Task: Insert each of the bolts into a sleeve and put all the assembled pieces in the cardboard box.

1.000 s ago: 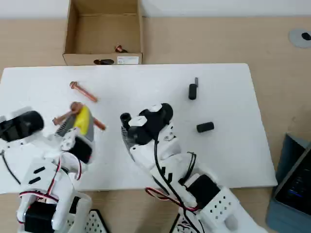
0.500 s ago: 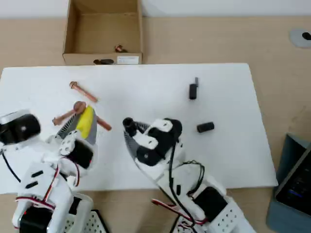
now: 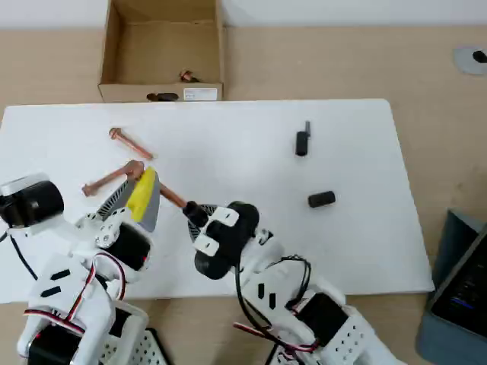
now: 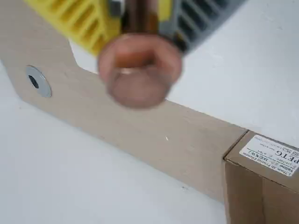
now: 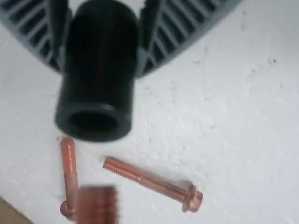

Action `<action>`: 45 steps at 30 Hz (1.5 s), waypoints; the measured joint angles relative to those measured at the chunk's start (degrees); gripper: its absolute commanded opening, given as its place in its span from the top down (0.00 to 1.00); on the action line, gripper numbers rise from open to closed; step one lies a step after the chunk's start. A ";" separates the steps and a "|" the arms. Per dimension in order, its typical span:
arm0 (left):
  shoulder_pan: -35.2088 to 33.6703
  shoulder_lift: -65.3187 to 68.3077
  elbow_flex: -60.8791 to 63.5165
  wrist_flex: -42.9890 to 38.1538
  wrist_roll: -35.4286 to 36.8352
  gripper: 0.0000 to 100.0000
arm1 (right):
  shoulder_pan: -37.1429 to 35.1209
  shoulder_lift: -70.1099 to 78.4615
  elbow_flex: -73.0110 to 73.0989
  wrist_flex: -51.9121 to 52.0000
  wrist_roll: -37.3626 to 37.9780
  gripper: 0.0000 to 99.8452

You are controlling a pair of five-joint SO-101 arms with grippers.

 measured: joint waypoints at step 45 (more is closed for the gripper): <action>13.98 -0.26 9.32 7.03 -11.34 1.00 | -0.09 0.00 0.09 0.26 3.87 0.99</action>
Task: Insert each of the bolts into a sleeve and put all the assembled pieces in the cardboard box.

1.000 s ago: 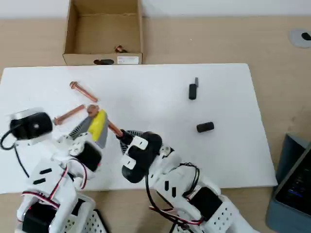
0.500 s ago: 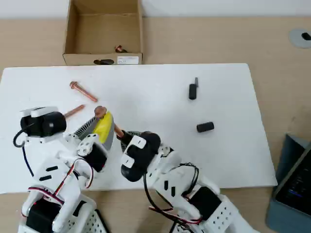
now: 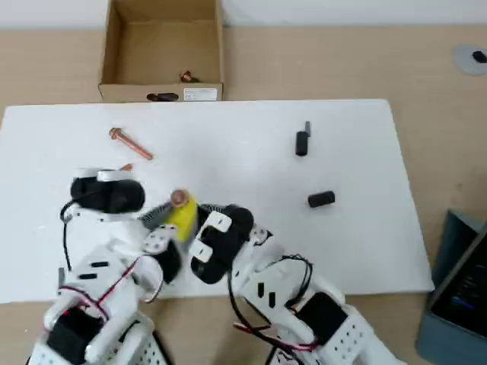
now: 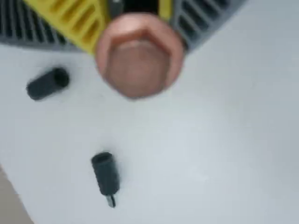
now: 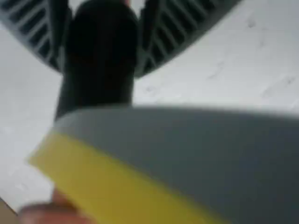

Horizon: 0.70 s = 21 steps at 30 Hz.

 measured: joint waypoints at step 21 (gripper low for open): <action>-5.71 0.26 -0.35 6.51 -0.35 0.72 | 0.18 -0.09 -0.09 0.00 0.18 0.99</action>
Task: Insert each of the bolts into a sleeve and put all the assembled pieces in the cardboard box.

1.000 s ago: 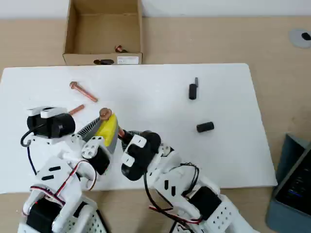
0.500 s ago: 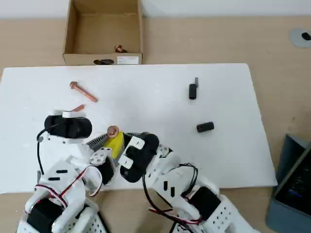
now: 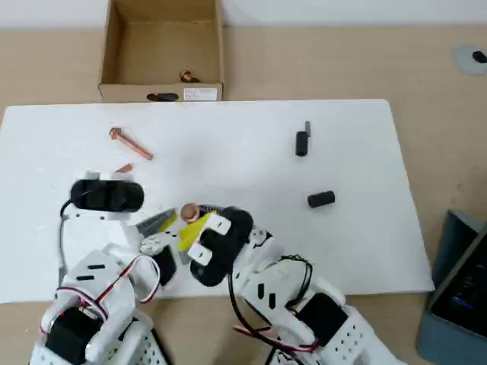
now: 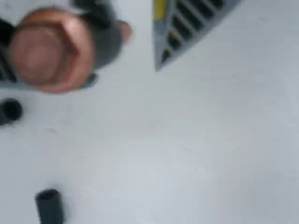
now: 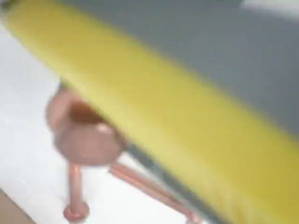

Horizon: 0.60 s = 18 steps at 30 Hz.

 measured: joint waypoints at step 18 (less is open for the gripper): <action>-17.67 -0.18 -10.46 0.00 -11.08 1.00 | 5.01 0.00 0.00 2.37 -2.29 0.99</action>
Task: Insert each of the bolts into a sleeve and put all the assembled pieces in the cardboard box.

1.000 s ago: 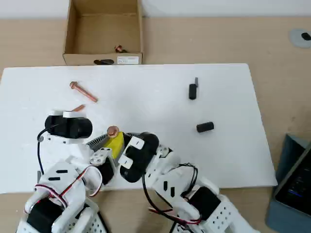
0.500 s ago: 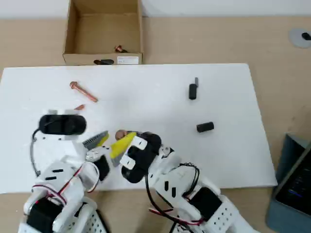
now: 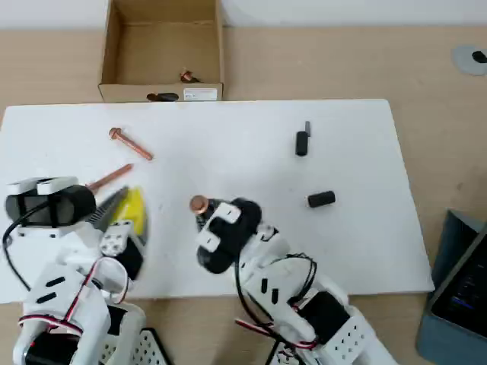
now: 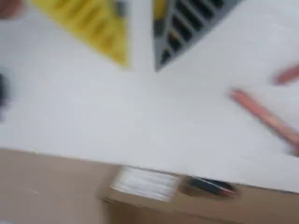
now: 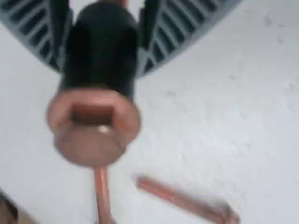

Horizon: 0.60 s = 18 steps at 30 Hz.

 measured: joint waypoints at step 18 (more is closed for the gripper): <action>-18.37 0.09 26.46 -0.88 -7.82 1.00 | 11.52 25.32 -24.62 5.45 -3.96 0.99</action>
